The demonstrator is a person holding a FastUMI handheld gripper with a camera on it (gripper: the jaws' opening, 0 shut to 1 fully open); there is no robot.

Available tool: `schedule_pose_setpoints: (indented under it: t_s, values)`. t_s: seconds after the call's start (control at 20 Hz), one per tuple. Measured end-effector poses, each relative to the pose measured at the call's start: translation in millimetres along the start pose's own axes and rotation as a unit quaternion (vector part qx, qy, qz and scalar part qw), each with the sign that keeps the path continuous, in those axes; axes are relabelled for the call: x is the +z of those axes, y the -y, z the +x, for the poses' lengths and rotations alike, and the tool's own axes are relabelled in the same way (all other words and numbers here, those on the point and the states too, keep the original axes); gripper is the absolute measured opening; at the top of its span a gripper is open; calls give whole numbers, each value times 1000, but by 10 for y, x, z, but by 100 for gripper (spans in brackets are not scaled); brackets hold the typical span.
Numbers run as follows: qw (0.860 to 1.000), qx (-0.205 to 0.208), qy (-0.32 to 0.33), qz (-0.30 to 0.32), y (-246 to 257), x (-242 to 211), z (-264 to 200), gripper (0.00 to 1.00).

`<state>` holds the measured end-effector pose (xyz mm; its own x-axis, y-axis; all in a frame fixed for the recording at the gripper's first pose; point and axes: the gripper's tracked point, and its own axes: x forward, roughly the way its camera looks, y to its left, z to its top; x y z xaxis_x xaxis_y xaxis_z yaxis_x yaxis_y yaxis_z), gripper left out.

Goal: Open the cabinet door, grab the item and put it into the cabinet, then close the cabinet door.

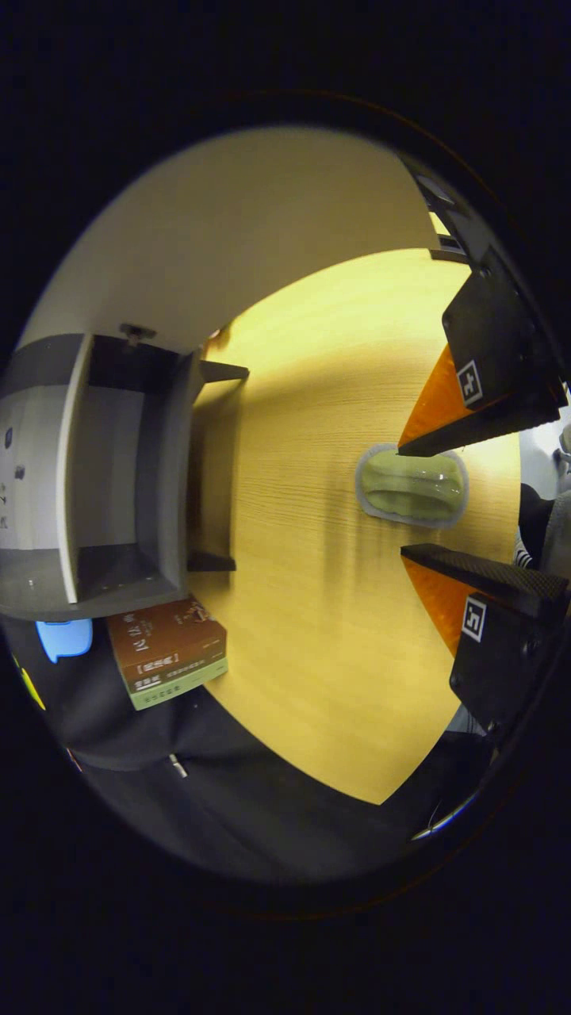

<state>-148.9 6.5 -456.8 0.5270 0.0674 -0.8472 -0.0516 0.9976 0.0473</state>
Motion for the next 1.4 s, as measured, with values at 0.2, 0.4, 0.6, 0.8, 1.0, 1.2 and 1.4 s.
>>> schedule_pose_setpoints:
  t_s: [0.2, 0.4, 0.6, 0.8, 1.0, 1.2, 1.4]
  values:
    - [999, -2, -41, -5, 64, -84, 271, 72]
    - [997, -10, -72, -24, 152, -164, 470, 54]
    - [995, -20, -93, -29, 211, -242, 524, 31]
    - [994, -27, -93, -44, 222, -269, 533, 16]
    - [994, -9, -100, -43, 204, -274, 500, 7]
    - [997, 0, -67, -28, 162, -43, 299, 7]
    - [1000, 6, -19, -12, 143, 385, -132, 6]
